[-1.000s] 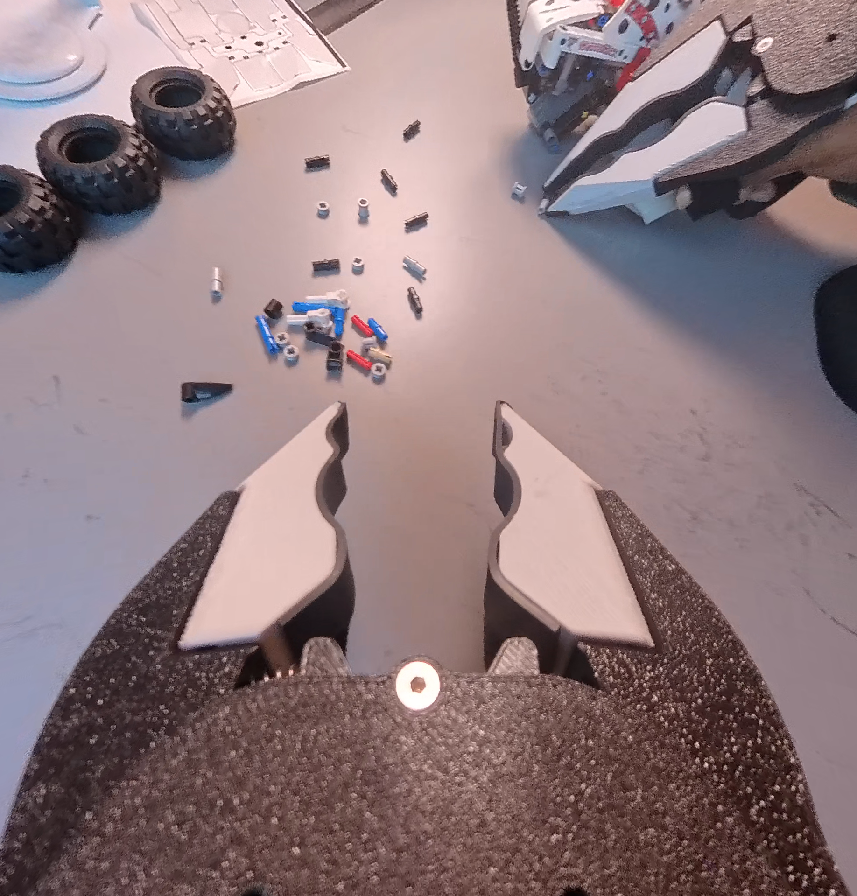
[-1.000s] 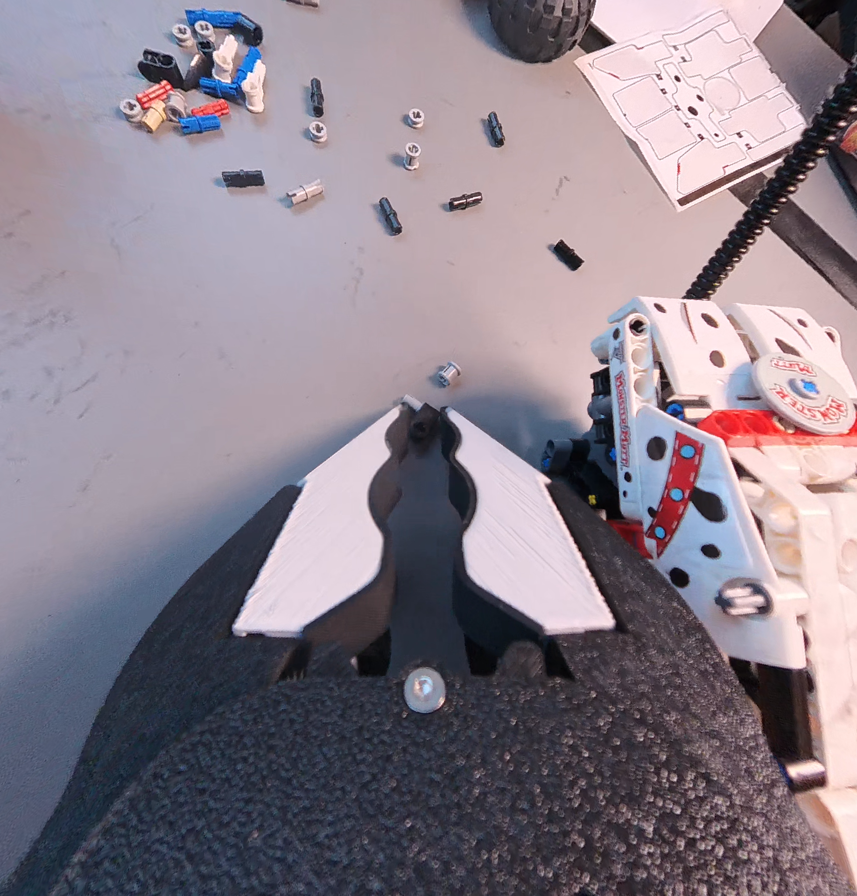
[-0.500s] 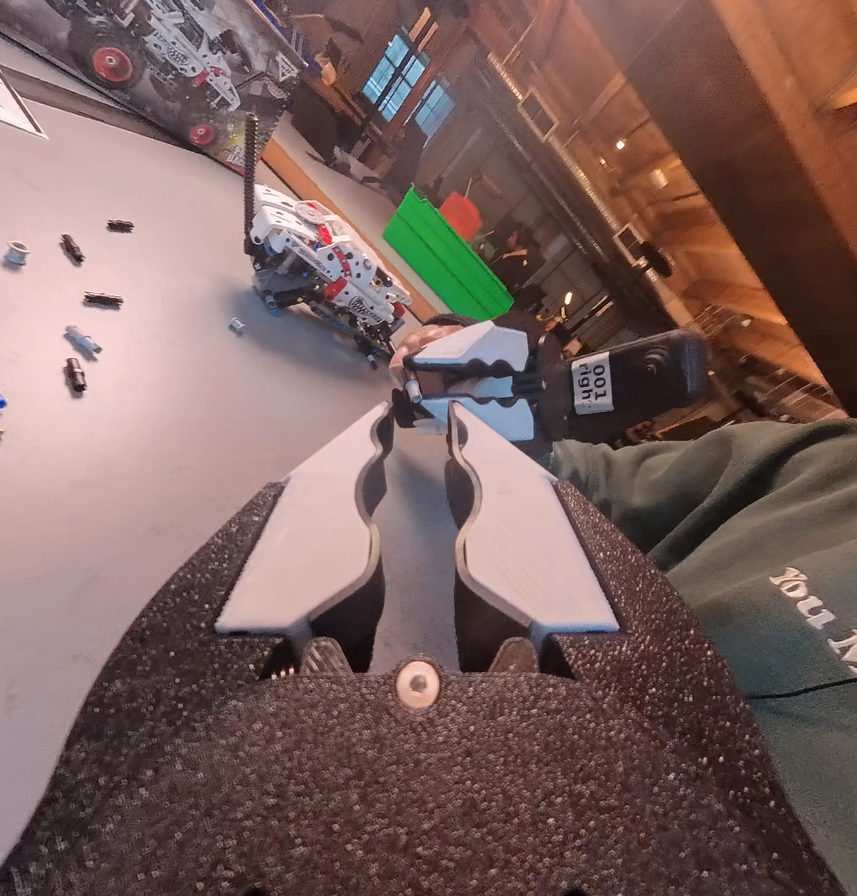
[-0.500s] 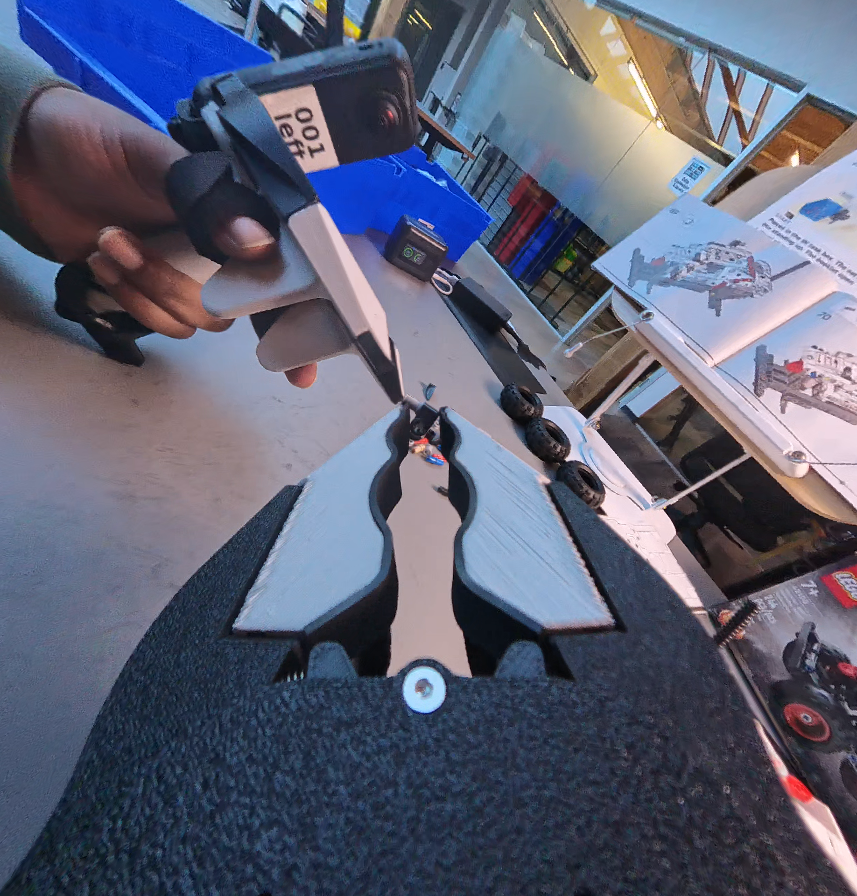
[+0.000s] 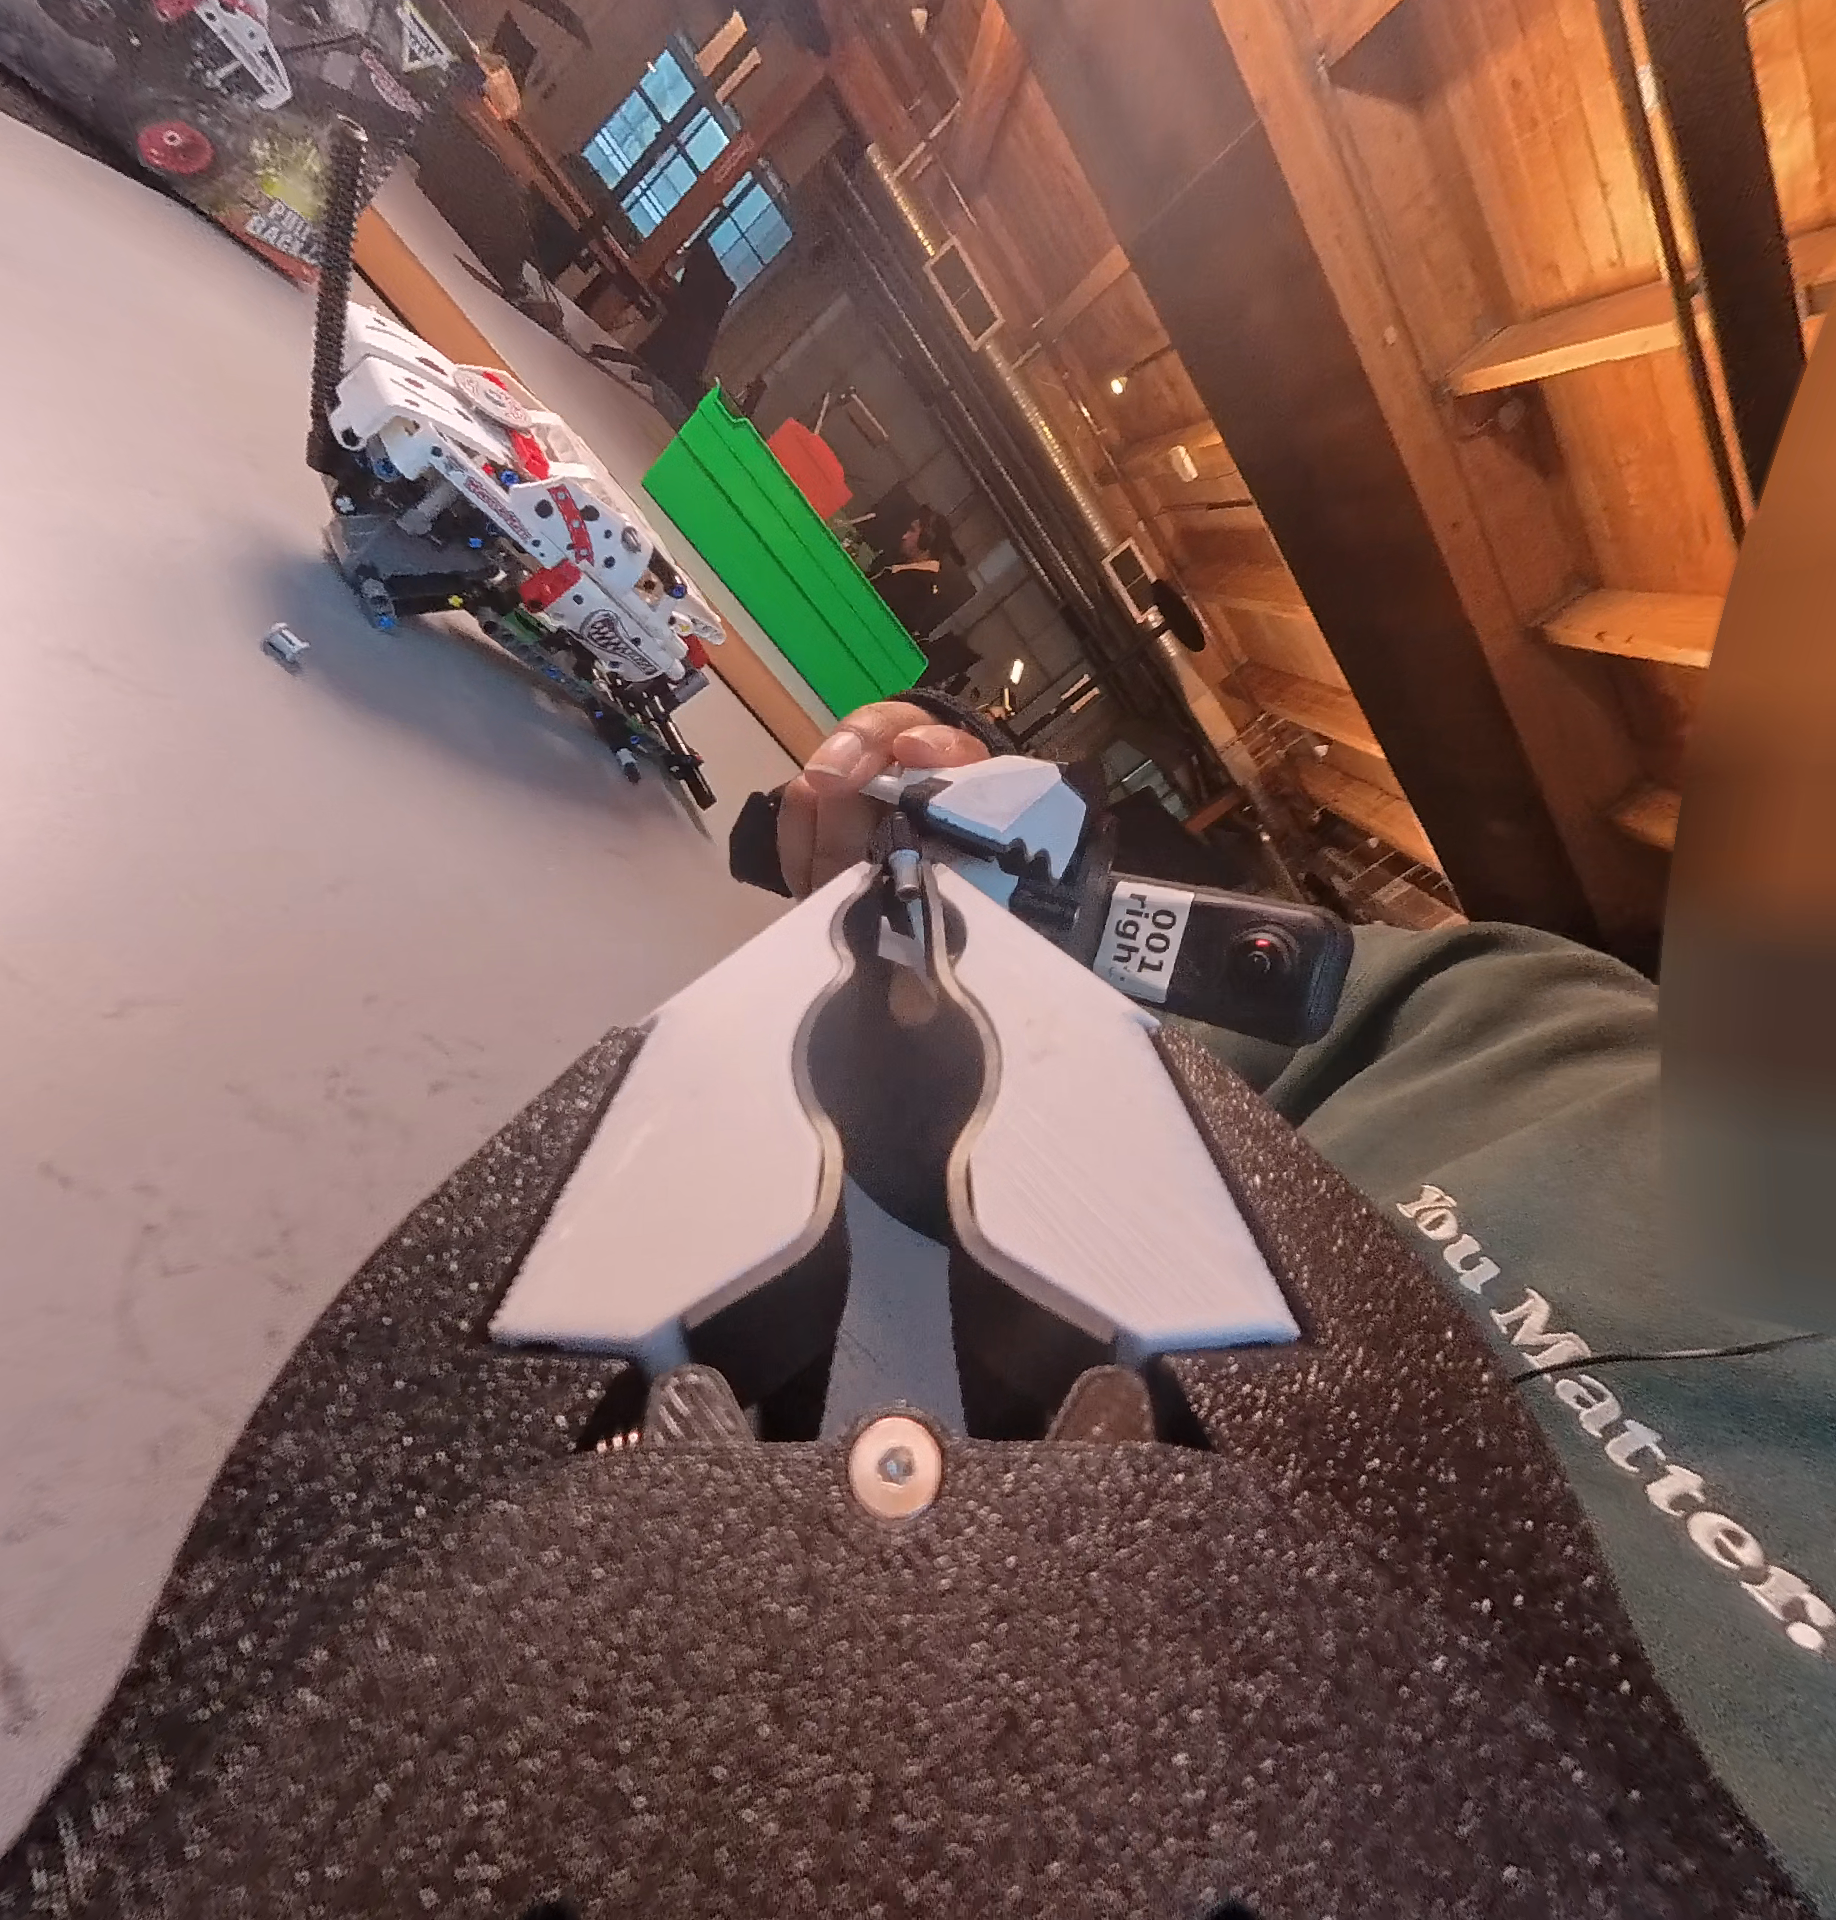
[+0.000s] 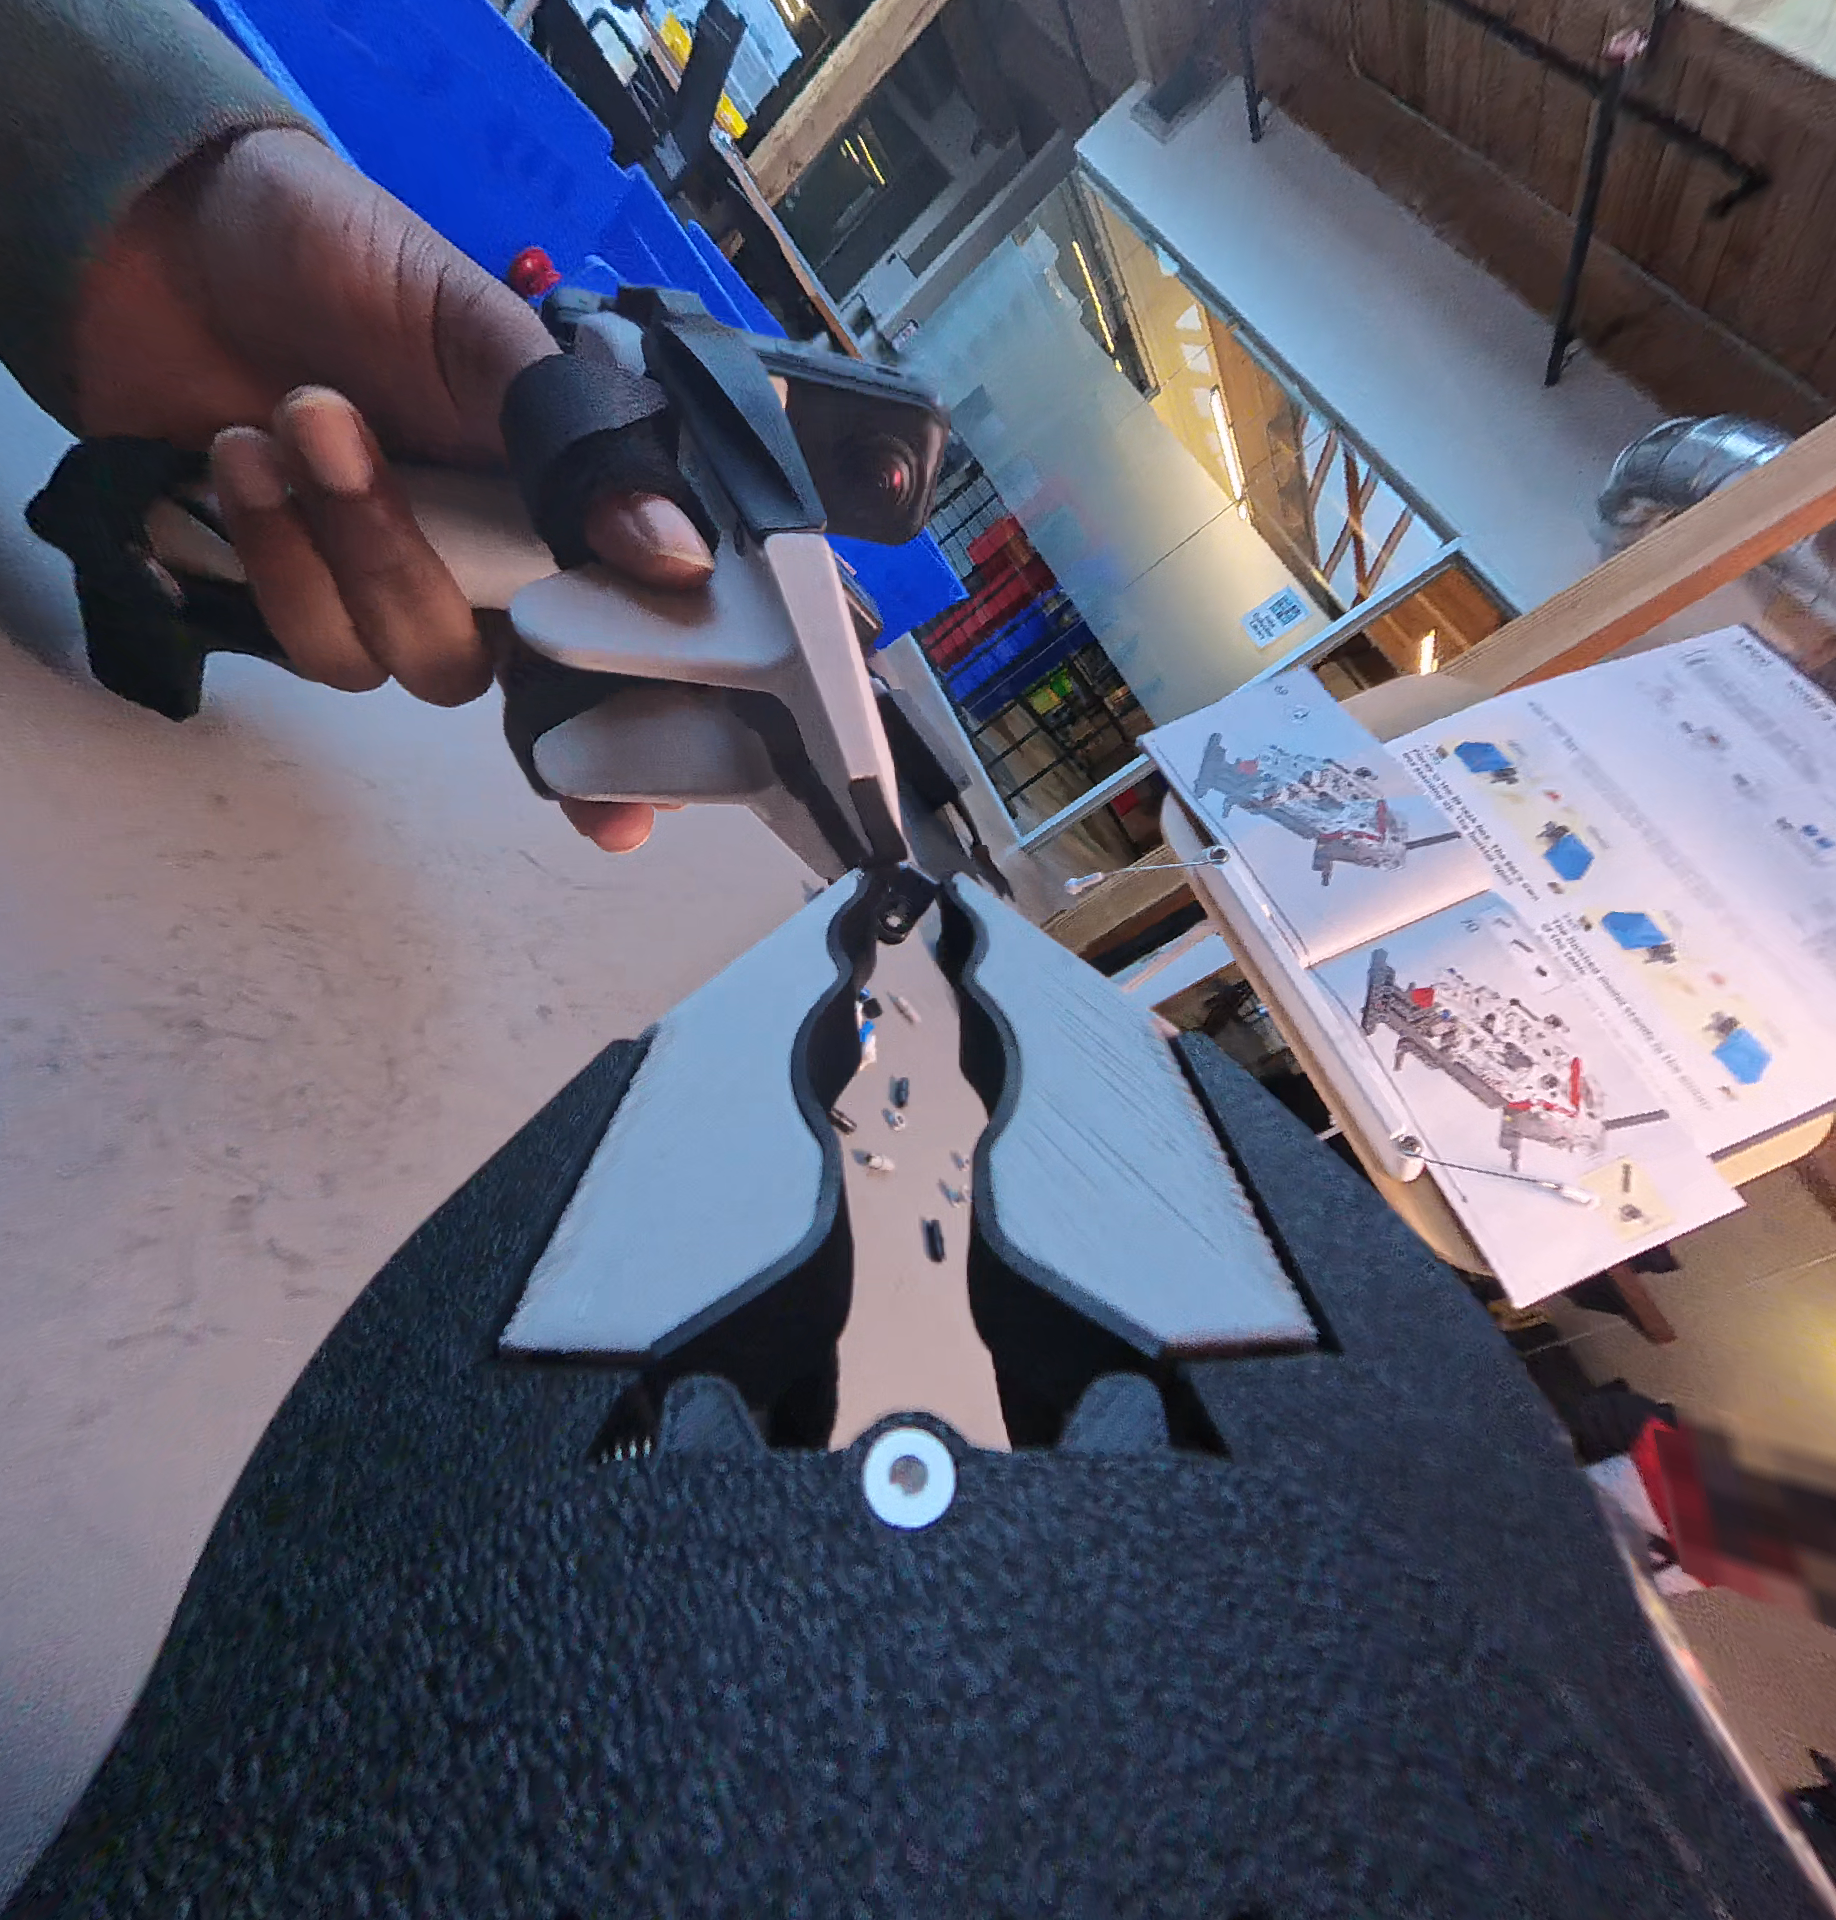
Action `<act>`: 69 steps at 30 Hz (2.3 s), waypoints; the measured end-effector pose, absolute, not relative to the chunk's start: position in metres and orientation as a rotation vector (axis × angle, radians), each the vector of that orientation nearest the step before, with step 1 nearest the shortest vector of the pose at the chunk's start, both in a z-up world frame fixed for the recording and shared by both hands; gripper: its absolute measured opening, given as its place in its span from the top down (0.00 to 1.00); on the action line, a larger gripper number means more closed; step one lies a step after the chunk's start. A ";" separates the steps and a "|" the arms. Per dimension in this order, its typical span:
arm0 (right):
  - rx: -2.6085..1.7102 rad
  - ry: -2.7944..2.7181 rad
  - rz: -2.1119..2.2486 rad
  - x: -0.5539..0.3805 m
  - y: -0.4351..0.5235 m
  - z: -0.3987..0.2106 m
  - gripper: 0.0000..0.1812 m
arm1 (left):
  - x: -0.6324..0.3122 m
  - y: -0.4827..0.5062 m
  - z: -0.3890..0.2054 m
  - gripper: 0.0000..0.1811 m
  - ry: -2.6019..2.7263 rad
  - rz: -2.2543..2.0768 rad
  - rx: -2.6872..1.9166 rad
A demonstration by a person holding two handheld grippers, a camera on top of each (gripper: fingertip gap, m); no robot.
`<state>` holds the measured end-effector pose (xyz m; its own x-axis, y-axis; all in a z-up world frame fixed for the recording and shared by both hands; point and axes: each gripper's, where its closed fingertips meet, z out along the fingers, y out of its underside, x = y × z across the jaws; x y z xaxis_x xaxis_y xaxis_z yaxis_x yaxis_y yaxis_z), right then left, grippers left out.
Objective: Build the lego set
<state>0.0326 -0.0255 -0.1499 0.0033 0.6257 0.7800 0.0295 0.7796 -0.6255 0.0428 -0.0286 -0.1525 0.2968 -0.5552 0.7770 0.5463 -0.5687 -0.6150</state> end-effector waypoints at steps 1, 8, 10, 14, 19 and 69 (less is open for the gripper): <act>-0.536 -1.509 0.486 0.033 -0.026 -0.150 0.95 | 0.043 -0.029 -0.152 0.97 0.000 -1.475 -1.610; -0.733 -1.562 0.913 0.037 -0.036 -0.151 0.89 | 0.042 -0.036 -0.152 0.99 0.244 -1.211 -1.674; -0.883 -1.572 1.231 0.042 -0.039 -0.147 0.85 | 0.042 -0.042 -0.154 0.99 0.419 -1.006 -1.714; -0.936 -1.718 1.363 0.048 -0.050 -0.159 0.88 | 0.055 -0.056 -0.153 0.99 0.633 -0.842 -1.705; -0.892 -1.794 1.371 0.052 -0.064 -0.167 0.95 | 0.062 -0.063 -0.164 0.99 0.737 -0.791 -1.749; -1.399 -1.636 0.860 -0.043 0.086 -0.181 0.78 | -0.053 0.018 -0.250 0.83 0.503 -0.245 -2.160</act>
